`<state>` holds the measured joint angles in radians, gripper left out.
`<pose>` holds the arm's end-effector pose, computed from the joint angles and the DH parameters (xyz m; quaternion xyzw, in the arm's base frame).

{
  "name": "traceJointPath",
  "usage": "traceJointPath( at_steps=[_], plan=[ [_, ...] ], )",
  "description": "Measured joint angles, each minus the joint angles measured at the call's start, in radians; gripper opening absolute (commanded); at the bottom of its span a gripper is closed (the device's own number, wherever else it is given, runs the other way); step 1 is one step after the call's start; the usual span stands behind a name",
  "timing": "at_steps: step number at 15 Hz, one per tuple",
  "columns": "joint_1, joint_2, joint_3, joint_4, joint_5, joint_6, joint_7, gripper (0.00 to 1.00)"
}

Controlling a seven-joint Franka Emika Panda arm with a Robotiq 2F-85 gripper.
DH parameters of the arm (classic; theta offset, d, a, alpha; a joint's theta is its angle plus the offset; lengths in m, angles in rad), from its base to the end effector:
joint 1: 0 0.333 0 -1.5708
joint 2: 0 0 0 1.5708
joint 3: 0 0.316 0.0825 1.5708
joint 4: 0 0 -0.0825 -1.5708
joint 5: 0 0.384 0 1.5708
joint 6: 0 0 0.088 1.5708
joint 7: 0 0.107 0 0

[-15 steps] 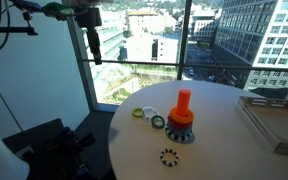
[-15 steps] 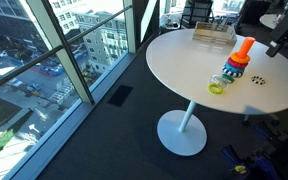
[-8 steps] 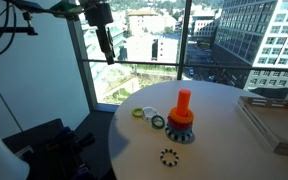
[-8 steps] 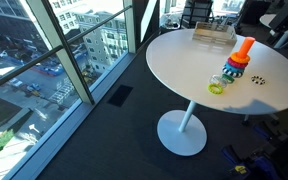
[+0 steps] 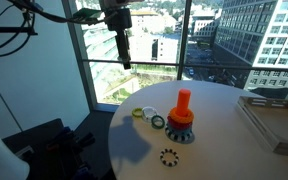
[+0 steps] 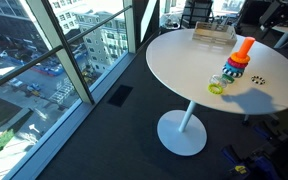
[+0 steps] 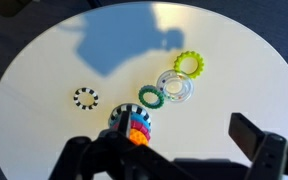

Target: Put the yellow object on the table

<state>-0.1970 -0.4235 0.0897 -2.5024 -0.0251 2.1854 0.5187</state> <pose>0.4176 -0.0452 0.4425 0.9508 -0.3038 0.0571 0.0179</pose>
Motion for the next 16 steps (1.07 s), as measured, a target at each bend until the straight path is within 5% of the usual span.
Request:
traceJointPath(
  at_steps=[16],
  plan=[
    [-0.016, 0.330, -0.165, 0.161, -0.098, 0.068, 0.007, 1.00]
  ],
)
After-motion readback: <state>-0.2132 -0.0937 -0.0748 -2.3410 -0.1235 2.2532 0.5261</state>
